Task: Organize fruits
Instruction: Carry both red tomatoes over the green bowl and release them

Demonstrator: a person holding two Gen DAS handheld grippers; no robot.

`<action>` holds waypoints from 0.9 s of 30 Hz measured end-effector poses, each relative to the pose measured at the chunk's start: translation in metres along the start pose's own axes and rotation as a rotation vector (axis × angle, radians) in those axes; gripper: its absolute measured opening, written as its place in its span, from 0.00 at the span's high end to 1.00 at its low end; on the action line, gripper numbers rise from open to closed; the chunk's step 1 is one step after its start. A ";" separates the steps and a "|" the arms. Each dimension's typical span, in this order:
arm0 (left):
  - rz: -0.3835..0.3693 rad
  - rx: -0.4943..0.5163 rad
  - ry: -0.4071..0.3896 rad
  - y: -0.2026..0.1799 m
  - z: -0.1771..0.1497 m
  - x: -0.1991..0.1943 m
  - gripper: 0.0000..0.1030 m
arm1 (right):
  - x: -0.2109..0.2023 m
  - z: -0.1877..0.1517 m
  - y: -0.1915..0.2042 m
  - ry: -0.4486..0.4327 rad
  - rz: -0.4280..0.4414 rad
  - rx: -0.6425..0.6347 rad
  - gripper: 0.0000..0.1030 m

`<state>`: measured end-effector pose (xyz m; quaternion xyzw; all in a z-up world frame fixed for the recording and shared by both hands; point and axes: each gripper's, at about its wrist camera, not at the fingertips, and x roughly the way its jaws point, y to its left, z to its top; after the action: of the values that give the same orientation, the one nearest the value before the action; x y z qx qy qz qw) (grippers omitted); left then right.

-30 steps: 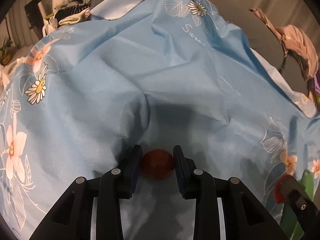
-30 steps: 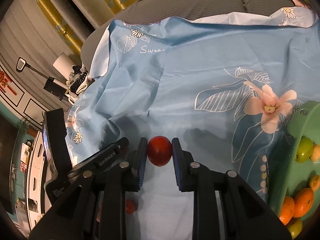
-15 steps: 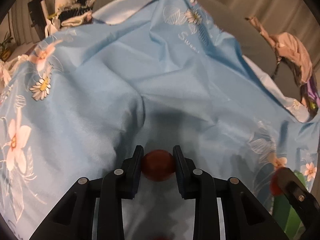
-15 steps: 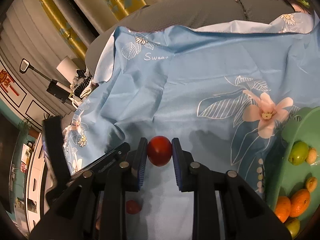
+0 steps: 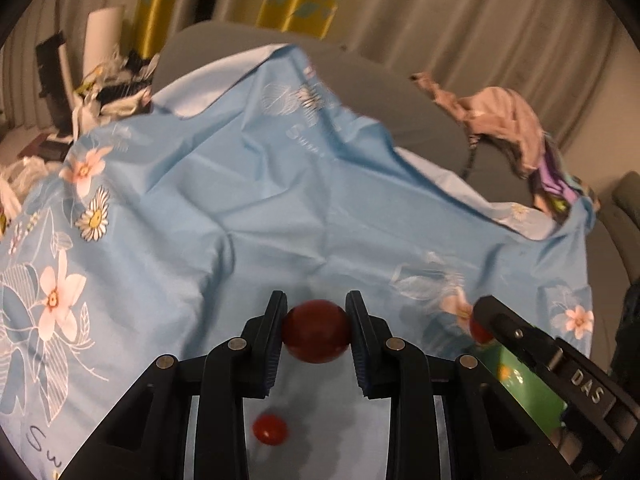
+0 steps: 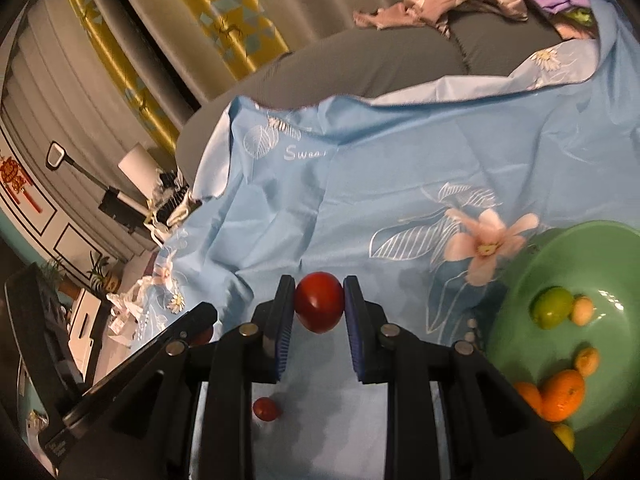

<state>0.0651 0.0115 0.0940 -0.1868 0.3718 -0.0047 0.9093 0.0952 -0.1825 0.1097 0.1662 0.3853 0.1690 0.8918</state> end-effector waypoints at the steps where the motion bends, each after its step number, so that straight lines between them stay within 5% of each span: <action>1: -0.014 0.012 -0.005 -0.004 0.000 -0.003 0.71 | -0.007 0.000 -0.001 -0.019 0.000 0.007 0.75; 8: -0.105 0.113 -0.032 -0.042 -0.011 -0.020 0.71 | -0.050 -0.011 -0.012 -0.098 -0.056 0.029 0.75; 20: -0.251 0.262 0.006 -0.109 -0.045 -0.030 0.71 | -0.100 -0.043 -0.070 -0.204 -0.288 0.143 0.75; 27: -0.328 0.339 0.066 -0.143 -0.071 -0.025 0.71 | -0.124 -0.049 -0.106 -0.235 -0.352 0.224 0.75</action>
<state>0.0173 -0.1421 0.1137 -0.0891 0.3599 -0.2208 0.9021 -0.0034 -0.3214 0.1112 0.2130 0.3182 -0.0532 0.9222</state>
